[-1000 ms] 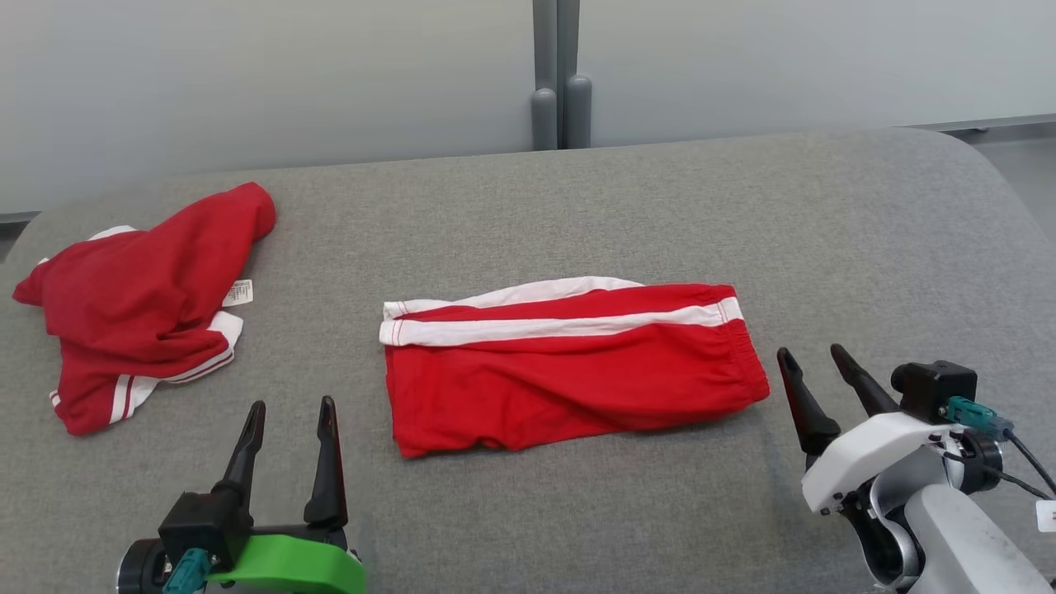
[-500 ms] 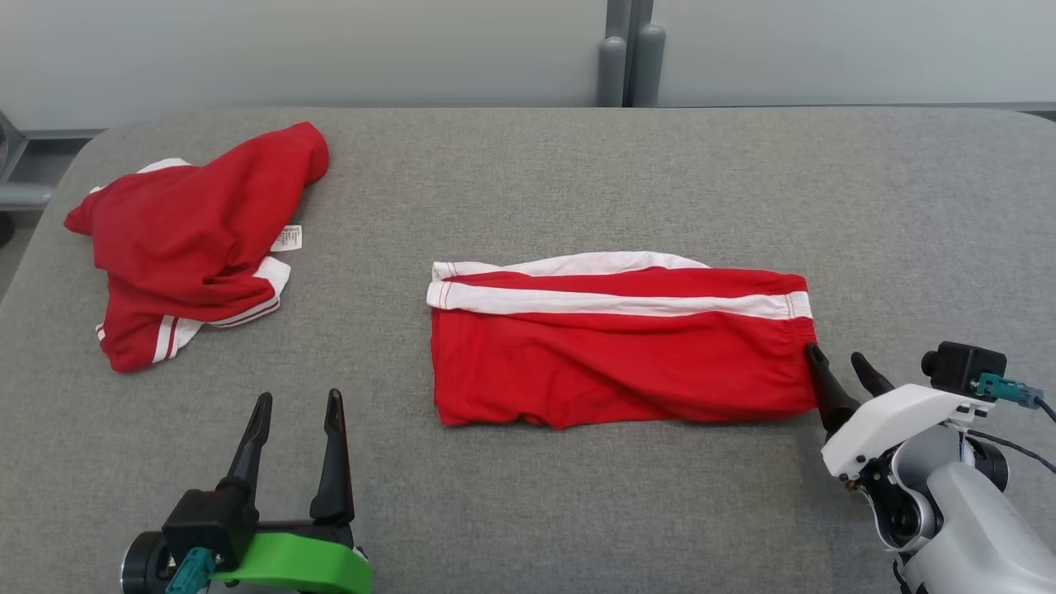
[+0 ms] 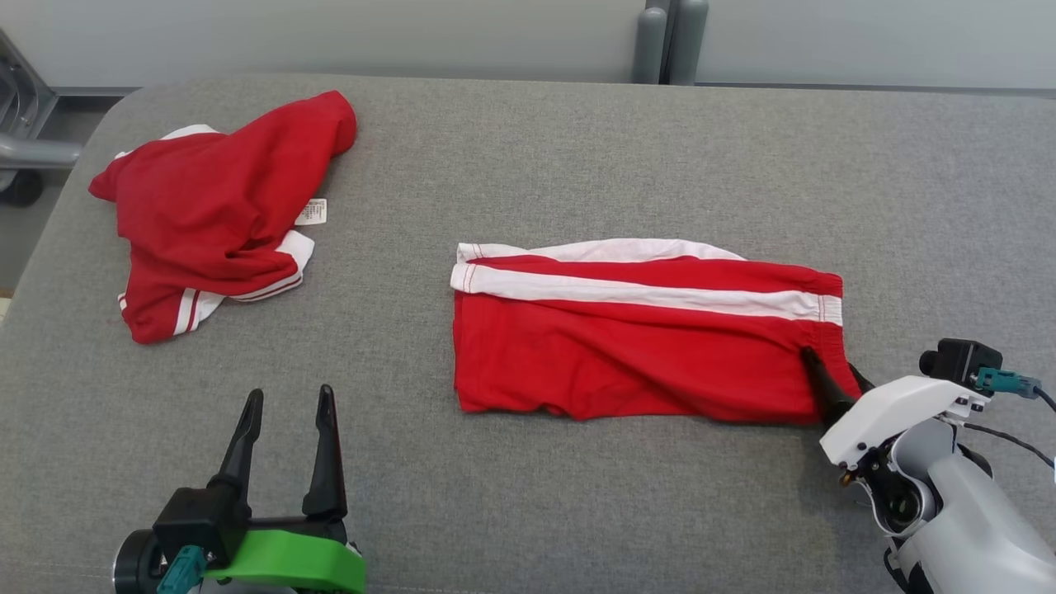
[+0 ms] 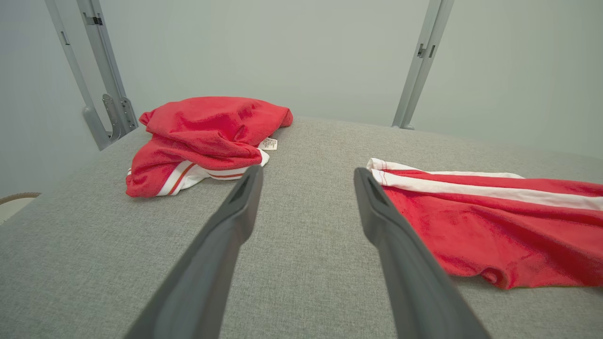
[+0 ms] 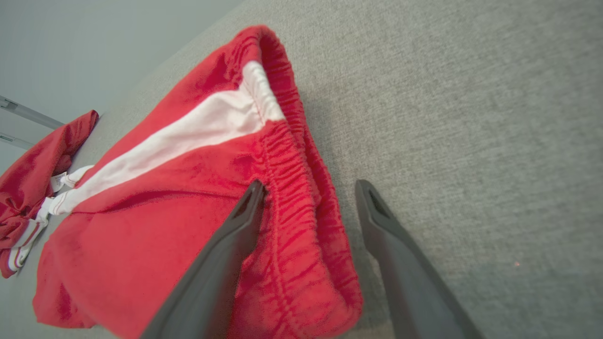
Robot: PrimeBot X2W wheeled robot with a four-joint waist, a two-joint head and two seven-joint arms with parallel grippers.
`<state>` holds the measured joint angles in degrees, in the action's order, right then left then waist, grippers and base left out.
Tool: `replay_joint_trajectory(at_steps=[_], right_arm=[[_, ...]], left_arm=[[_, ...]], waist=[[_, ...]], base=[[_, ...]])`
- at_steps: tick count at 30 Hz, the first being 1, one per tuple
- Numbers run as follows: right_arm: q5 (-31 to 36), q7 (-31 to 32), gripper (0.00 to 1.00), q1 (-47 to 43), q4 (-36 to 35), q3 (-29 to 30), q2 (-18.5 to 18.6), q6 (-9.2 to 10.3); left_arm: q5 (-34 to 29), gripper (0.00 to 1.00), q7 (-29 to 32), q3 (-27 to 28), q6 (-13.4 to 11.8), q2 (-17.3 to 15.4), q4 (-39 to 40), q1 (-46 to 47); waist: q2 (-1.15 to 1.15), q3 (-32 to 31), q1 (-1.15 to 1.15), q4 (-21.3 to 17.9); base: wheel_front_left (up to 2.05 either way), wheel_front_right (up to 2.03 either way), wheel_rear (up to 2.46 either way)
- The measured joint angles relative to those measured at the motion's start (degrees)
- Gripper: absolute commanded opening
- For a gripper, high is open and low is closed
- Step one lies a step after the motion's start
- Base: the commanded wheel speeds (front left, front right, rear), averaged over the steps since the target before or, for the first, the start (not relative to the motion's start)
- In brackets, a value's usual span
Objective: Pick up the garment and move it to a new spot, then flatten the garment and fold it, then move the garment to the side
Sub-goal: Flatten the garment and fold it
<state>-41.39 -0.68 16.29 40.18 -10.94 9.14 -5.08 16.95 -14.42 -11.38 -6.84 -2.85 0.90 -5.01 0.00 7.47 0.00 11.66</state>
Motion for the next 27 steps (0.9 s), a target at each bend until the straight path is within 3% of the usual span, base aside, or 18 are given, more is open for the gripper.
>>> replay_joint_trajectory(at_steps=[1, 4, 5, 16, 27], right_arm=[[-0.14, -0.01, 0.39, 0.24, 0.24, 0.13, -0.01, -0.25], [-0.57, -0.02, 0.02, 0.96, 1.01, 0.23, -0.09, -0.59], [-0.79, -0.02, 0.00, 1.10, 1.11, 0.26, -0.14, -0.92], [-2.01, -0.80, 0.00, 3.49, 2.38, 0.04, 0.15, -1.49], [-2.74, -1.30, 0.00, 4.71, 2.93, 0.47, 4.97, -1.97]], left_arm=[[0.00, 1.00, 0.00, 0.01, 0.00, 0.00, 0.02, 0.00], [0.00, 1.00, 0.00, 0.15, 0.00, 0.01, 0.08, 0.00], [0.00, 1.00, 0.00, 0.18, 0.00, 0.01, 0.08, 0.01], [0.00, 1.00, 0.00, 1.81, -0.01, 0.08, 0.31, 0.01], [-0.03, 1.00, 0.00, 2.11, -0.24, 0.10, 0.57, 0.00]], waist=[[0.00, 0.02, 0.00, 0.01], [0.00, 0.09, 0.00, -0.02], [0.00, 0.10, 0.00, -0.05], [0.00, -0.08, 0.00, -1.66], [0.00, -0.49, 0.00, -5.15]], base=[[0.00, 0.00, 0.00], [0.00, 0.00, 0.00], [0.00, 0.00, 0.00], [0.00, 0.00, 0.00], [0.00, 0.00, 0.00]])
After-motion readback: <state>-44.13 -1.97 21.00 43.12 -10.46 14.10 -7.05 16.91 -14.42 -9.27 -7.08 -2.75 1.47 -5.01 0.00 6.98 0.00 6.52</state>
